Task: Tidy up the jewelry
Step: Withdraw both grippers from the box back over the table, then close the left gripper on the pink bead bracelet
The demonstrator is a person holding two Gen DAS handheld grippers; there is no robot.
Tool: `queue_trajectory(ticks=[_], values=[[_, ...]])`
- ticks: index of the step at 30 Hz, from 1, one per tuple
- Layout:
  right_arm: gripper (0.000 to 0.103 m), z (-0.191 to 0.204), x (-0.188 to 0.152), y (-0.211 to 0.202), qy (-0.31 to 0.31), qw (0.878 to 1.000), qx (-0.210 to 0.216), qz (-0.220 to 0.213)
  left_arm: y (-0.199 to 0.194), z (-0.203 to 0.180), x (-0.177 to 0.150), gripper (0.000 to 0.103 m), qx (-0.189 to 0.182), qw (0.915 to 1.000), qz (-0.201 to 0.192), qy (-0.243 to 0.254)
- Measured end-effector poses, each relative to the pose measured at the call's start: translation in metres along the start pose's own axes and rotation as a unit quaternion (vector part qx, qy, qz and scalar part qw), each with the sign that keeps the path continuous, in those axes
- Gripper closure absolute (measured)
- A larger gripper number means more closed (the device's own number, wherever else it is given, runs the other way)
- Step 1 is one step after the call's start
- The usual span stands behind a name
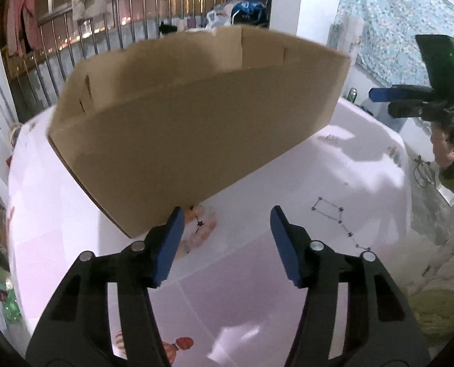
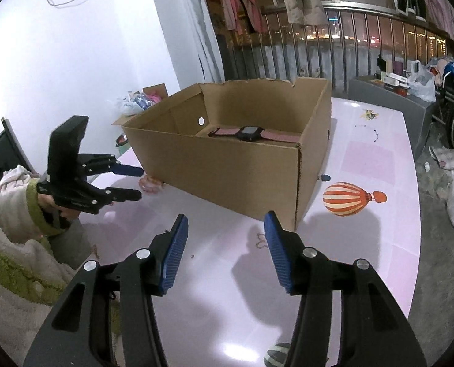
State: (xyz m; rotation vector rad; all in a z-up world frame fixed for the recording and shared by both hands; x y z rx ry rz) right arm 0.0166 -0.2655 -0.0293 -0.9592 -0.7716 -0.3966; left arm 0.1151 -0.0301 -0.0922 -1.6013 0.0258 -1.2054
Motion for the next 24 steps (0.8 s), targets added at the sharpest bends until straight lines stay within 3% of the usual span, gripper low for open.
queue_trajectory(ticks=[8,13,20,24], values=[[0.052,-0.005,-0.003,0.008,0.001,1.000,0.001,0.010,0.007,-0.009,-0.017,0.053,-0.057,0.9977,0.029,-0.024],[0.052,-0.007,-0.006,0.013,0.001,1.000,0.001,0.019,-0.006,-0.032,-0.025,0.053,-0.092,0.9951,0.036,-0.010],[0.053,-0.008,-0.012,0.027,-0.029,0.998,-0.009,0.049,-0.009,-0.043,-0.018,0.054,-0.054,0.9983,0.020,0.007],[0.060,-0.011,-0.015,0.037,-0.048,0.996,-0.017,0.068,-0.001,-0.038,-0.015,0.064,-0.024,0.9992,0.027,0.017]])
Point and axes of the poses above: each gripper's, at about its wrist camera, not at the fingertips, and y roughly the way its jaws point, z to its left, x to its top, the point moved 4 cm from there along y, roughly the way its jaws point, and after that the axes turned 11 degrees about x, right-handed, at the moved point
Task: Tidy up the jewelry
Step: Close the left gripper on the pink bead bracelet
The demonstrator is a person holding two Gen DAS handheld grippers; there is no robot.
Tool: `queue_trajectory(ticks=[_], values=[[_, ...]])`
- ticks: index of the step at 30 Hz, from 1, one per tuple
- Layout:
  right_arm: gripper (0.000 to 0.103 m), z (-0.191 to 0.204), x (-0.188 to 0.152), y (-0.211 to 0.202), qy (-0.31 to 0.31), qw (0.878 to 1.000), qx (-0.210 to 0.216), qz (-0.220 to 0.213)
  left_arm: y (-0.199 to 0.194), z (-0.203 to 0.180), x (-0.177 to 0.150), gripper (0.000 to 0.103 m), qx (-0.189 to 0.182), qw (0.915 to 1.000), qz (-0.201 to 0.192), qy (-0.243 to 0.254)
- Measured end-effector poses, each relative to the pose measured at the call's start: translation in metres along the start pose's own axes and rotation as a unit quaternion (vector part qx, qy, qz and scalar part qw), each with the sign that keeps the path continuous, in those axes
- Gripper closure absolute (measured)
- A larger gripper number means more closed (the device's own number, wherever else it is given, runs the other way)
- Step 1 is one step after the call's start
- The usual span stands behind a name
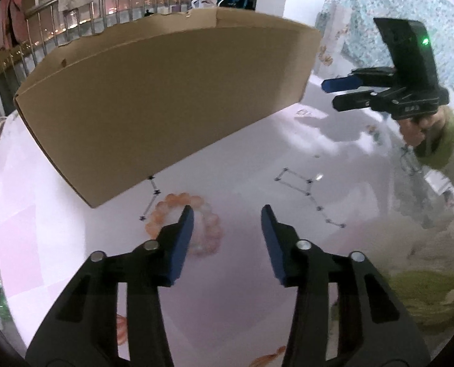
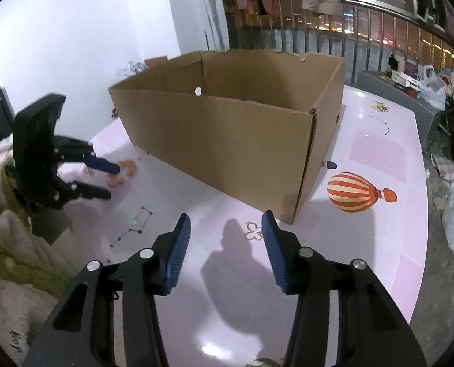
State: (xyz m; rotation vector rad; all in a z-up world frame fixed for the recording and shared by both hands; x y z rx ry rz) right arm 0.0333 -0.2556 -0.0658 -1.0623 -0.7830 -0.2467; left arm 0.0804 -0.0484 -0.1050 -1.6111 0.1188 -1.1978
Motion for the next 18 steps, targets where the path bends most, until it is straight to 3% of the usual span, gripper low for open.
queue_trajectory(ticks=[8,18], values=[[0.068,-0.003,-0.001,0.011,-0.021,0.999,-0.007,0.024,0.007,0.013,0.001,0.088,0.011,0.9999,0.005,-0.012],[0.076,-0.012,-0.005,0.028,-0.046,0.997,-0.001,0.059,0.009,0.014,0.002,0.094,0.012,0.9998,0.005,-0.013]])
Point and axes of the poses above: each gripper's, at about its wrist camera, not at the fingertips, and y roughly the way its jaws point, z to its left, x to its top, the point moved 4 cm from there along y, roughly the way its jaws point, and after that the axes turned 11 degrees about x, right-handed, at the moved point
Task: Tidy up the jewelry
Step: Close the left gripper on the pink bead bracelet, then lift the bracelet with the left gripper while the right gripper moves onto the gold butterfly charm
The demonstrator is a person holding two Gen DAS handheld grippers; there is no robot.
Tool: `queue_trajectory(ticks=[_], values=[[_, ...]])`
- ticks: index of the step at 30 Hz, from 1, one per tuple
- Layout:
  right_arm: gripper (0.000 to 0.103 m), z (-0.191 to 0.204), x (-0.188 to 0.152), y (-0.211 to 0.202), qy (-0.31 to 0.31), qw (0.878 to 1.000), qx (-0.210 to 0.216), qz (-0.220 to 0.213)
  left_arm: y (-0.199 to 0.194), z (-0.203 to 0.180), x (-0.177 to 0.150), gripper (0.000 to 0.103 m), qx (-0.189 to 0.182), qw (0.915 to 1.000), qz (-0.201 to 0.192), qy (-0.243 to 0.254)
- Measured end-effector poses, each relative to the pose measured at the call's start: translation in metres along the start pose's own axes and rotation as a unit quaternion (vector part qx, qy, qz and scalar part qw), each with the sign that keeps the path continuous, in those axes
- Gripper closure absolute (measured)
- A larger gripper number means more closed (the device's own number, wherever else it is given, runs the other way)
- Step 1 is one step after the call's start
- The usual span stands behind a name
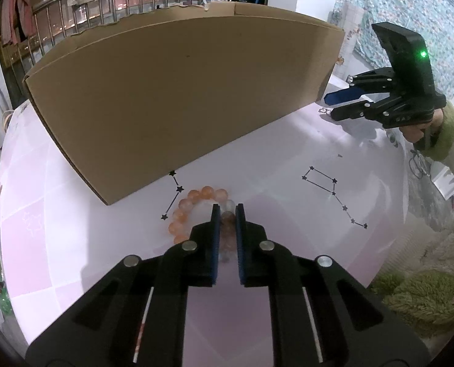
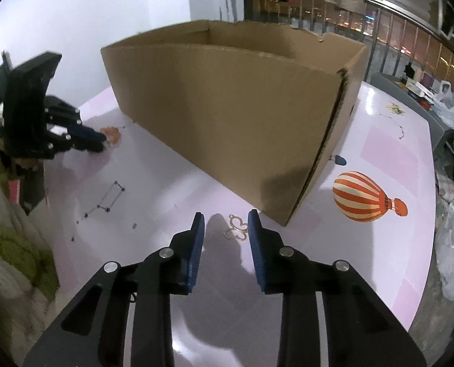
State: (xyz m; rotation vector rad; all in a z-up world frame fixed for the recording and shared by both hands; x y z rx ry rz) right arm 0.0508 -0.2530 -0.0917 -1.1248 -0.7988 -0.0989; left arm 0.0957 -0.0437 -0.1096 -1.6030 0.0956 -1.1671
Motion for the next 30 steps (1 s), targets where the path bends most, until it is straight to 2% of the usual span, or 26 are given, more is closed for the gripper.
queue_trajectory(ticks=[8,30], values=[[0.089,-0.0069,0.0008,0.0025,0.013,1.000,0.008,0.000,-0.0012,0.0003,-0.0004,0.094,0.000,1.0000,0.000,0.001],[0.089,-0.0034,-0.0013,-0.0015,0.033,0.999,0.007,-0.004,-0.0008,-0.0034,0.0010,0.094,0.002,1.0000,-0.003,0.008]])
Point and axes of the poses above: each gripper's, at about its wrist camera, not at the fingertips, and y roughly the way its jaws point, z to its left, x to its top, the point moved 4 cm from there along y, roughly the way its jaws point, and after that the axes turned 11 degrees about x, right-handed, at the moved point
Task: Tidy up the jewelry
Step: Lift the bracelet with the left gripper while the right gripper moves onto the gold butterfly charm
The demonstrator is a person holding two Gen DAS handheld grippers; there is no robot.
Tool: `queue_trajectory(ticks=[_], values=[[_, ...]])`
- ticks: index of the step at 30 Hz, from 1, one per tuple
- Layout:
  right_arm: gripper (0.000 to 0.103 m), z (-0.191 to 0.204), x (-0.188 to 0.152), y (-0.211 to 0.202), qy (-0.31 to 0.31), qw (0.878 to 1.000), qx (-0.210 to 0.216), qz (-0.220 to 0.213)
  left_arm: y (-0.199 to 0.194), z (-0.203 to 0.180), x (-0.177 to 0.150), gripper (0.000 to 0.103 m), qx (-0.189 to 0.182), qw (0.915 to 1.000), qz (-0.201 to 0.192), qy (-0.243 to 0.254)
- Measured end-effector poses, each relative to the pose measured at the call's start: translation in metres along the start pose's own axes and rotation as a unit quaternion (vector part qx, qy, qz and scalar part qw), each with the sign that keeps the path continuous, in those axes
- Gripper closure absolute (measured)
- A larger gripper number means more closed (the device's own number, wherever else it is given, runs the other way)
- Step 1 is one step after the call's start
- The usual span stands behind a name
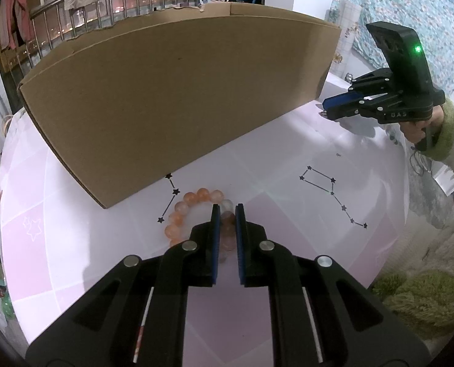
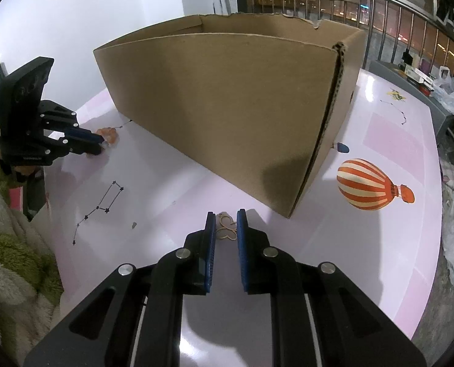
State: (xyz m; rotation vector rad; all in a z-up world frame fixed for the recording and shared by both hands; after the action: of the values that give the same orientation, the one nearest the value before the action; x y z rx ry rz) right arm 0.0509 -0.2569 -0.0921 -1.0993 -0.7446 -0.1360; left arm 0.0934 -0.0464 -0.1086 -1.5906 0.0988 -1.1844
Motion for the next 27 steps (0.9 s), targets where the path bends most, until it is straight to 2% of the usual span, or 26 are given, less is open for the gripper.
queue_trajectory(ticks=[11,27], values=[[0.089,0.004,0.004,-0.010,-0.004,1.000,-0.001,-0.010,-0.004,-0.010,0.003,0.095,0.010,0.9998,-0.001,0.020],[0.089,0.016,0.009,-0.021,-0.016,1.000,-0.003,-0.024,-0.018,-0.009,0.011,0.095,0.028,0.9994,-0.012,0.014]])
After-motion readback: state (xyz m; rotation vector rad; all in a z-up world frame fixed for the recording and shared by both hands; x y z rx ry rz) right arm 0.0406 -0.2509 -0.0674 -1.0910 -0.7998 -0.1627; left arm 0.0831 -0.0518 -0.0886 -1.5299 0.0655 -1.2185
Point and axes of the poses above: each gripper's, at about its wrist camera, not at the fingertips, and y roughly the way its jaws point, z to its left, x to its top, the point moved 4 cm from there along y, roughly the way its jaws point, and after that the axes turned 11 degrees about x, right-handed, at the moved point
